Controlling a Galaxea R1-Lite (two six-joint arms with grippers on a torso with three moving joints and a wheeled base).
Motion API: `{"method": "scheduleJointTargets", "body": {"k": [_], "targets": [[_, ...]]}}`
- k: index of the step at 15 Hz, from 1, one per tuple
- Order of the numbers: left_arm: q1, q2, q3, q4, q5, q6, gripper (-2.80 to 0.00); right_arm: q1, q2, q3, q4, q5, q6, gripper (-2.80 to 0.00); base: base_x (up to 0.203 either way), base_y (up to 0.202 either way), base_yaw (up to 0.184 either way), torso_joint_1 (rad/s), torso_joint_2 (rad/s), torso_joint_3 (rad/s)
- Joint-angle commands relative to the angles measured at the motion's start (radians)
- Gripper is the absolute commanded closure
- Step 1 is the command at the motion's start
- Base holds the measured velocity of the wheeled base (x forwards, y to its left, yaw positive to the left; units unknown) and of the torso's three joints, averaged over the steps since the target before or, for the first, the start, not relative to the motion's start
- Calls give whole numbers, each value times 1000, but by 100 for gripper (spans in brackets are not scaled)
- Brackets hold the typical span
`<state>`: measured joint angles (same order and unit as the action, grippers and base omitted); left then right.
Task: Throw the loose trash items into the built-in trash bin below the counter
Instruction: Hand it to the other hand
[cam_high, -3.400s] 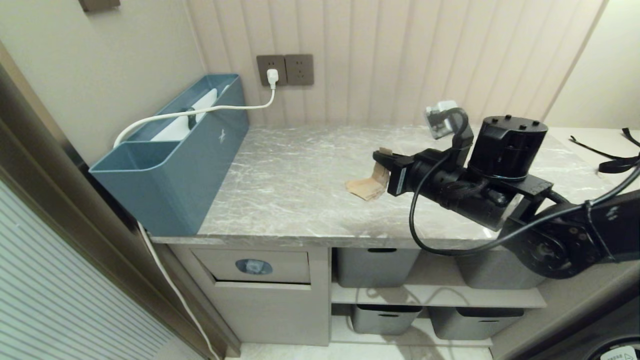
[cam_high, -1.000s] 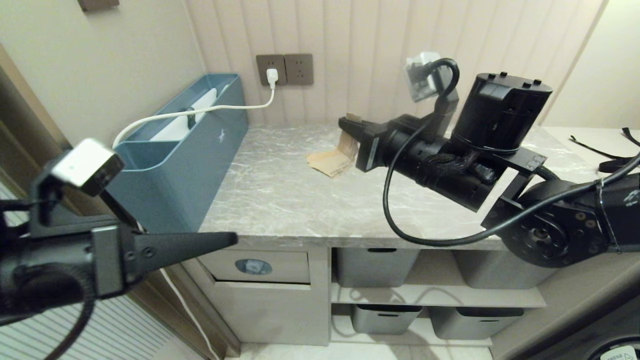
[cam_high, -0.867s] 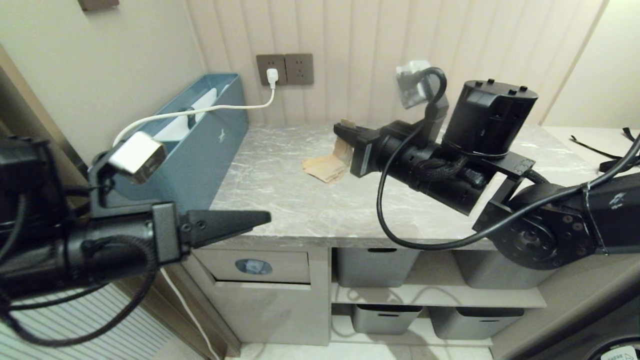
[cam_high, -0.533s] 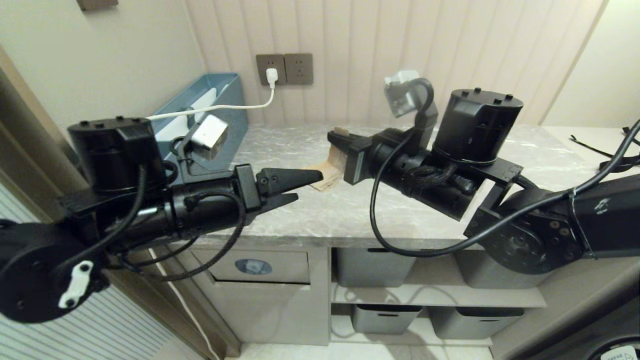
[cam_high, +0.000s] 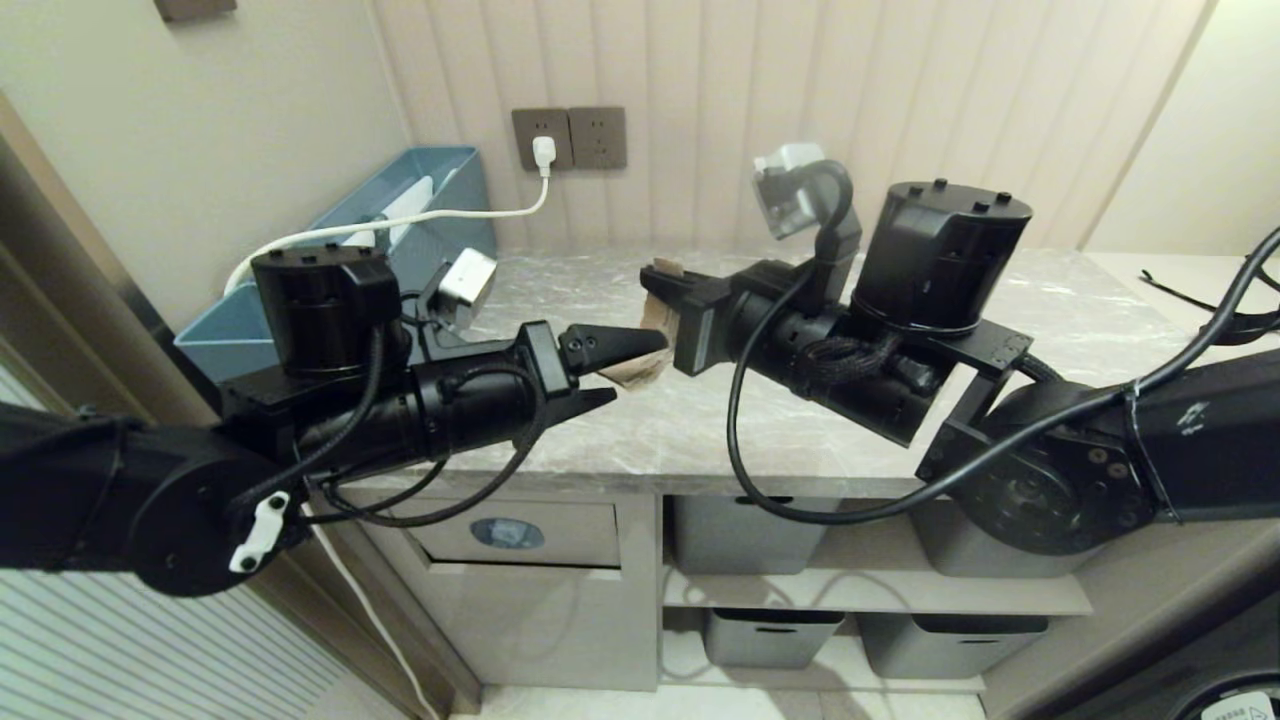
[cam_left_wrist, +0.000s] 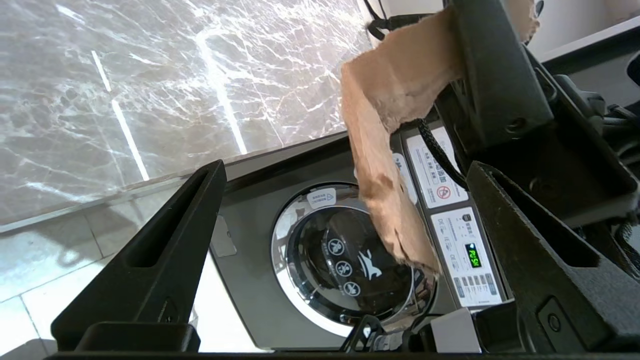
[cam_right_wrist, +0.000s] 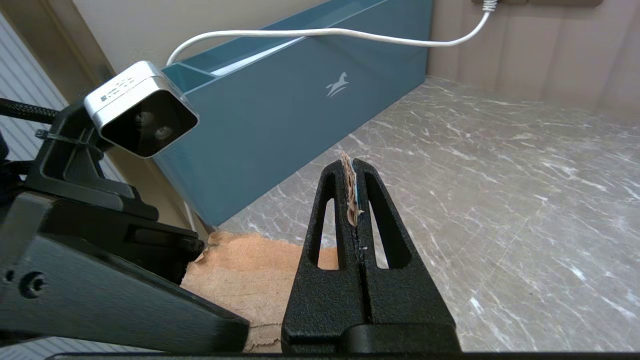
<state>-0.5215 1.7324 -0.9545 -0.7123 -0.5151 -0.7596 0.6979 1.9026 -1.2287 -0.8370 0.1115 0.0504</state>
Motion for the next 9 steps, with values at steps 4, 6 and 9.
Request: {"method": "scheduleJointTargets", "body": {"k": [4, 6, 9], "targets": [[1, 33, -9, -66, 27, -1, -280, 2, -2, 1, -5, 0, 0, 0, 0, 0, 0, 0, 0, 0], [0, 41, -19, -79, 44, -1, -280, 3, -2, 4, -5, 0, 0, 0, 0, 0, 0, 0, 0, 0], [0, 39, -23, -81, 41, -1, 0, 3, -3, 8, -6, 0, 0, 0, 0, 0, 0, 0, 0, 0]]}}
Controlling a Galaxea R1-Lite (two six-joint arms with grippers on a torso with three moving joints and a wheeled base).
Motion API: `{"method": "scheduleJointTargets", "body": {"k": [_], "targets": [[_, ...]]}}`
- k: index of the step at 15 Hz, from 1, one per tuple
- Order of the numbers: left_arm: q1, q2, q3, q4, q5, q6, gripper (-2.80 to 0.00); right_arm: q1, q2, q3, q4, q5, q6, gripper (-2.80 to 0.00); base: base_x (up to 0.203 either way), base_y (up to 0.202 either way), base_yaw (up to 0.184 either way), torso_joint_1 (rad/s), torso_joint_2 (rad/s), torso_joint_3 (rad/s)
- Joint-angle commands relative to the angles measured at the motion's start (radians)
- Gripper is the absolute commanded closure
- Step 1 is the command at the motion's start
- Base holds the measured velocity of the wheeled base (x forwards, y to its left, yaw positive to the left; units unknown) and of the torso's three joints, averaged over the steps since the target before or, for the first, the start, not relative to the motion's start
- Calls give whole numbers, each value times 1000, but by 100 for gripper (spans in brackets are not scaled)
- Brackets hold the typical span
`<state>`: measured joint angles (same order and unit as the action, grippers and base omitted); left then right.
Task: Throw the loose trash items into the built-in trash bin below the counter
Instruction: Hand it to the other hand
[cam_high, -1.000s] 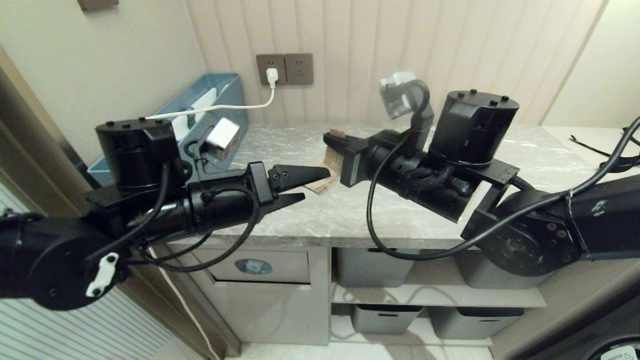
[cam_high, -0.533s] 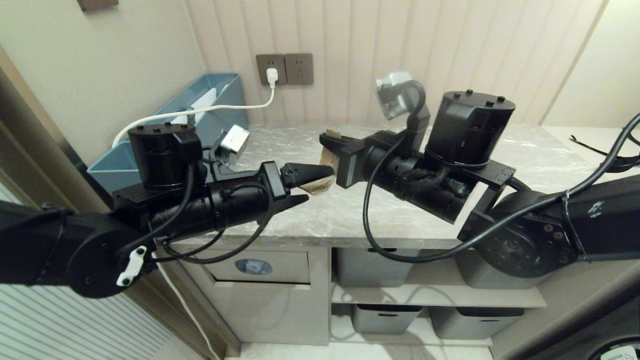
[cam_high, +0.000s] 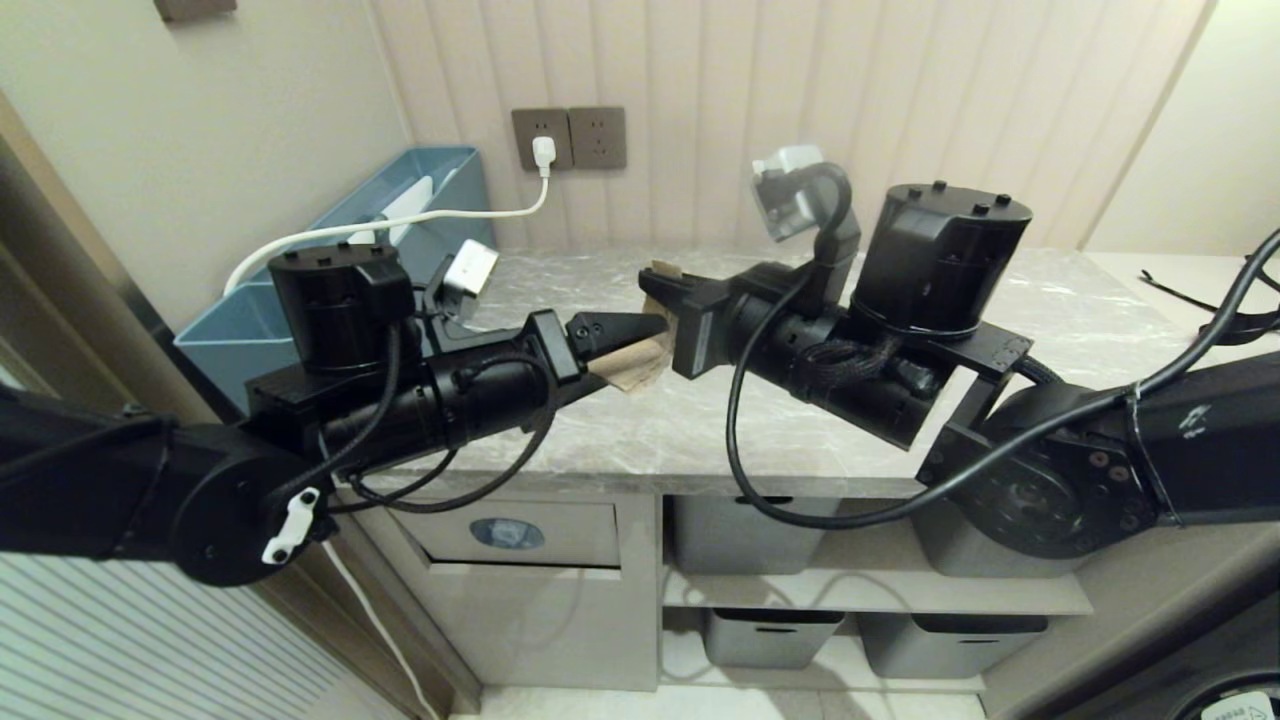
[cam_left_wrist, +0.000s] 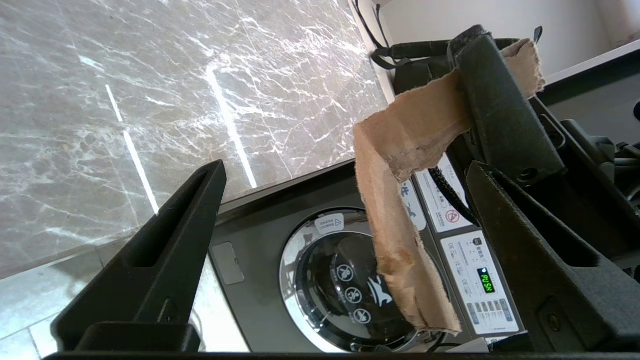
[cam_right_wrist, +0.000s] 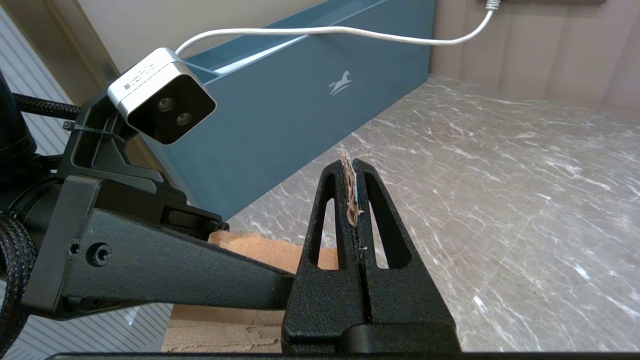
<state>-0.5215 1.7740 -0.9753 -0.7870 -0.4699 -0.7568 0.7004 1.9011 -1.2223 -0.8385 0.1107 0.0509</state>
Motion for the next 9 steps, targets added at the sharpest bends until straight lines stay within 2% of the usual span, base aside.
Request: {"method": "scheduleJointTargets", "body": {"k": [1, 9], "targets": [[-1, -4, 1, -6, -7, -5, 0, 1, -2, 0, -4, 1, 0, 0, 0, 0, 0, 0, 0, 0], [-38, -15, 4, -5, -10, -7, 0, 1, -2, 3, -4, 1, 3, 0, 0, 0, 0, 0, 0, 0]]}}
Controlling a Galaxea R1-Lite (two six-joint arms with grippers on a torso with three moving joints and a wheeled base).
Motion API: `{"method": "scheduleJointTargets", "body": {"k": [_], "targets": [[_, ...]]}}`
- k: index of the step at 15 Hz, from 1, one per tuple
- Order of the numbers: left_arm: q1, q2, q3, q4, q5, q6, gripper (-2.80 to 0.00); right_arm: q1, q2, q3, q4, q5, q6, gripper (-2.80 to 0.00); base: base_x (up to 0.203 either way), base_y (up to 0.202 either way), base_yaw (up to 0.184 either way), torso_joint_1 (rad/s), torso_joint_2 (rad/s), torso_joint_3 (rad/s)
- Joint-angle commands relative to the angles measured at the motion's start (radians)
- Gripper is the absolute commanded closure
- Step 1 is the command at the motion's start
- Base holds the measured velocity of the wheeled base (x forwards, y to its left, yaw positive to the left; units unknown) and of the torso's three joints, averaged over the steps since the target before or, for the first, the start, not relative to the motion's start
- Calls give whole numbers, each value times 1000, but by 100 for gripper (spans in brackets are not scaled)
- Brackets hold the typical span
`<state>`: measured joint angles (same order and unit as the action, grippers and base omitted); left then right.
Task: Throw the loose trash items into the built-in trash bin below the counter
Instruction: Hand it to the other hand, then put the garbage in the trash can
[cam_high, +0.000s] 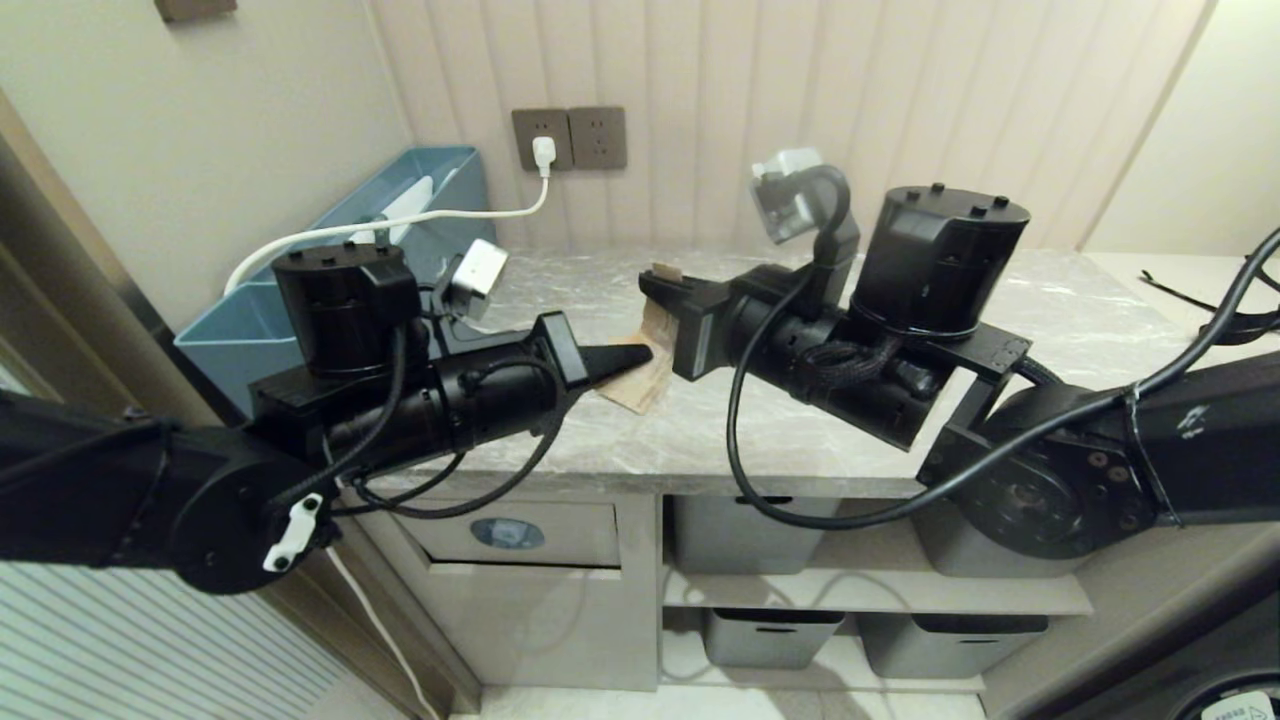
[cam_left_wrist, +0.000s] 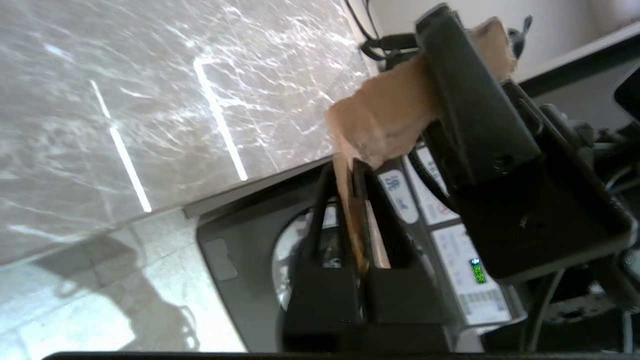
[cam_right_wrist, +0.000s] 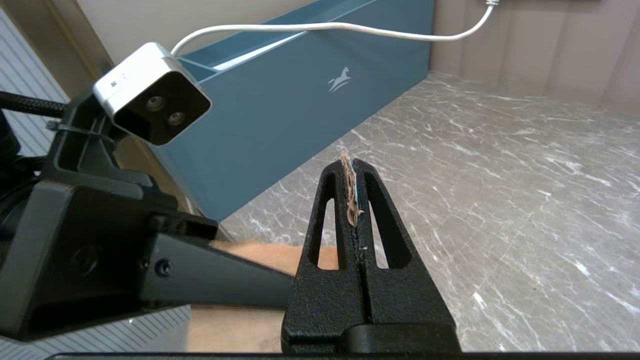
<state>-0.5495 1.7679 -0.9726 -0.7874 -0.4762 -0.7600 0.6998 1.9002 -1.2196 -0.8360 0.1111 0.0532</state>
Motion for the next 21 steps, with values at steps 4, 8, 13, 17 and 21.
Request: {"method": "scheduleJointTargets", "body": {"k": [4, 8, 13, 17, 21], "targets": [[-15, -16, 3, -4, -1, -4, 0, 4, -7, 5, -3, -1, -4, -280, 0, 0, 0, 0, 0, 0], [-2, -7, -3, -9, 43, 3, 0, 4, -28, 10, 3, -3, -15, -280, 0, 0, 0, 0, 0, 0], [47, 38, -22, -16, 234, 66, 0, -54, -130, 73, 1, -80, -4, -280, 0, 0, 0, 0, 0, 0], [84, 25, -6, -105, 321, 119, 0, -136, -277, 240, 1, -82, -5, 0, 0, 0, 0, 0, 0, 0], [88, -121, 57, -101, 380, 134, 0, -391, -457, 352, 6, -91, -24, 0, 0, 0, 0, 0, 0, 0]]}}
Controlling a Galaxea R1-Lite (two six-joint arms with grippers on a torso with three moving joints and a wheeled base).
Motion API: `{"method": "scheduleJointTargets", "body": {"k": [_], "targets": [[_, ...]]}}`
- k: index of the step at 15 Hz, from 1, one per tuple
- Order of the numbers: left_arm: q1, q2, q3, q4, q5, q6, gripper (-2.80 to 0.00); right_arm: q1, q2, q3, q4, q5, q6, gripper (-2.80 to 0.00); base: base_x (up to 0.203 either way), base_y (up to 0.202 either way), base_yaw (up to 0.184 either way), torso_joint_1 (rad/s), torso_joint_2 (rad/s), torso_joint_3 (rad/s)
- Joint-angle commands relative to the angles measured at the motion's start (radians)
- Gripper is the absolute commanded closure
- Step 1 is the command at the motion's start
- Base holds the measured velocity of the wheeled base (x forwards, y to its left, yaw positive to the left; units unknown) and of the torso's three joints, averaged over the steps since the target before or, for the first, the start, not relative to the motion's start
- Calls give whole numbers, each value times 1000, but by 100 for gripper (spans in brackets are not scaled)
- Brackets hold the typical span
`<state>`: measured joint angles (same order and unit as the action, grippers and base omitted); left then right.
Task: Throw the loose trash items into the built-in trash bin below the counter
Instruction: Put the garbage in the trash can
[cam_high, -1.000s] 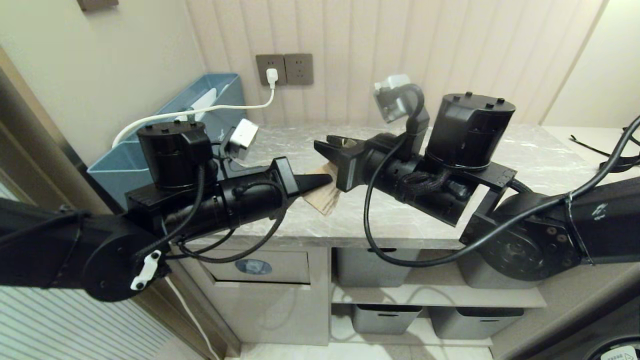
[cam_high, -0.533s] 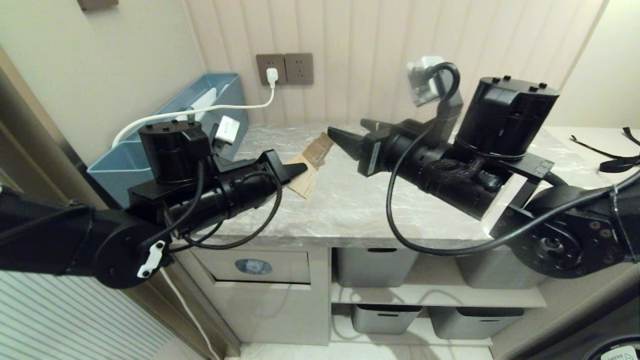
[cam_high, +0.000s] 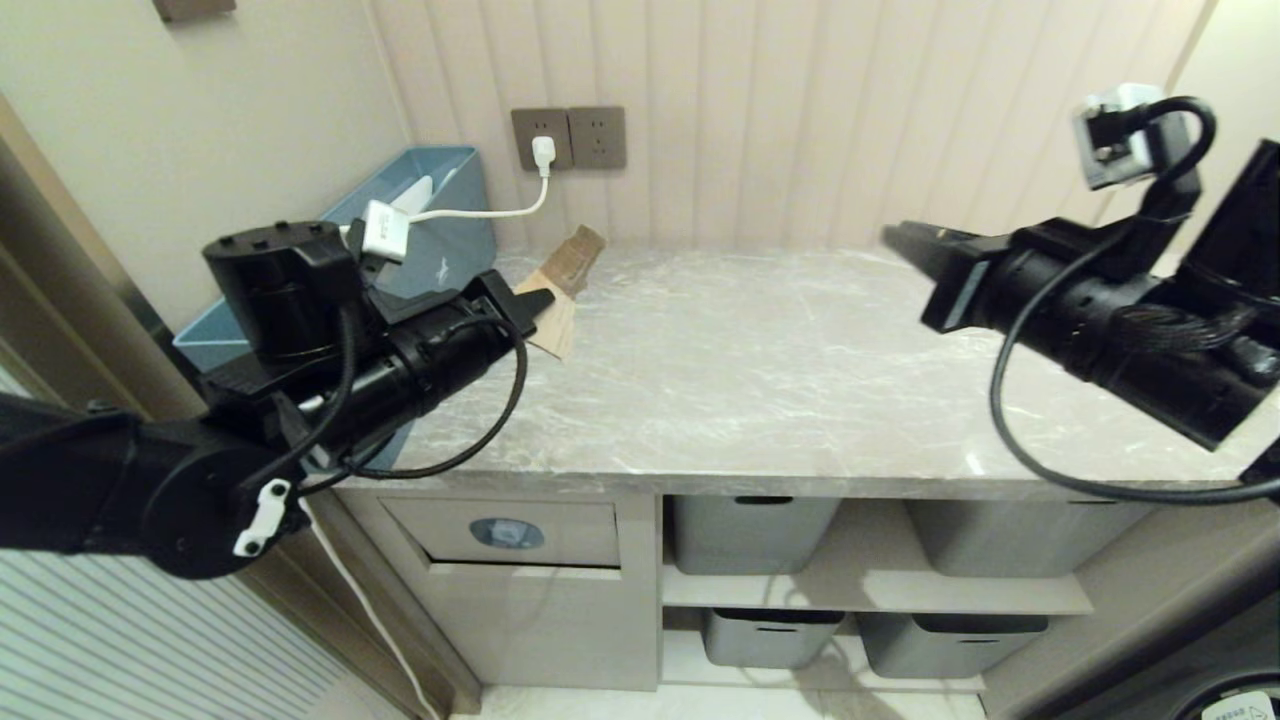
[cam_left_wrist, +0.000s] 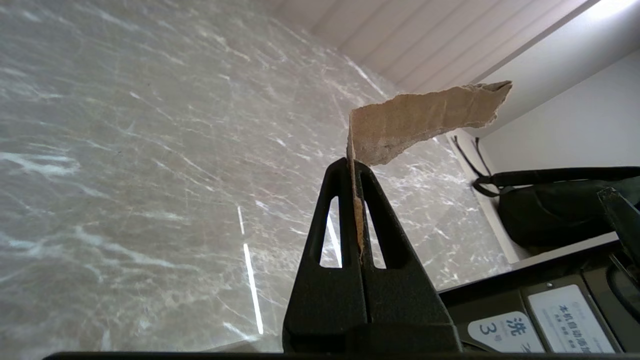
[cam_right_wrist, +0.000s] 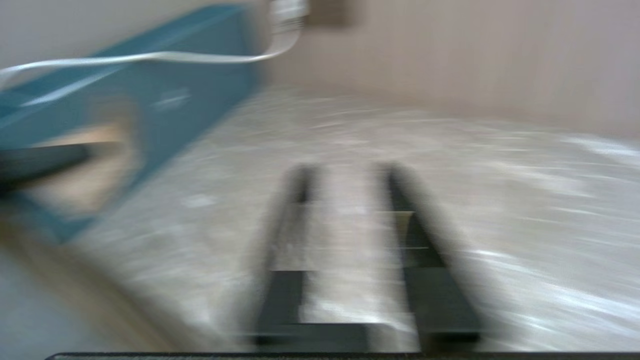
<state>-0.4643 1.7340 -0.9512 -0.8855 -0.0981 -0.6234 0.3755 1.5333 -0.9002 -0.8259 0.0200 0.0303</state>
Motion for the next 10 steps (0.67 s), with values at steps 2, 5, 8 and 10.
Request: {"method": "scheduleJointTargets", "body": {"k": [2, 5, 8, 10], "targets": [[18, -193, 145, -2, 5, 2, 0, -281, -223, 129, 5, -5, -22, 0, 0, 0, 0, 0, 0, 0], [76, -311, 260, 2, 3, 27, 0, -487, -535, 443, 33, -5, -39, 0, 0, 0, 0, 0, 0, 0], [173, -425, 355, 34, 0, 111, 0, -540, -891, 716, 163, 47, -106, 0, 0, 0, 0, 0, 0, 0], [289, -522, 445, 61, -21, 178, 0, -556, -1116, 800, 369, 88, -164, 0, 0, 0, 0, 0, 0, 0]]}}
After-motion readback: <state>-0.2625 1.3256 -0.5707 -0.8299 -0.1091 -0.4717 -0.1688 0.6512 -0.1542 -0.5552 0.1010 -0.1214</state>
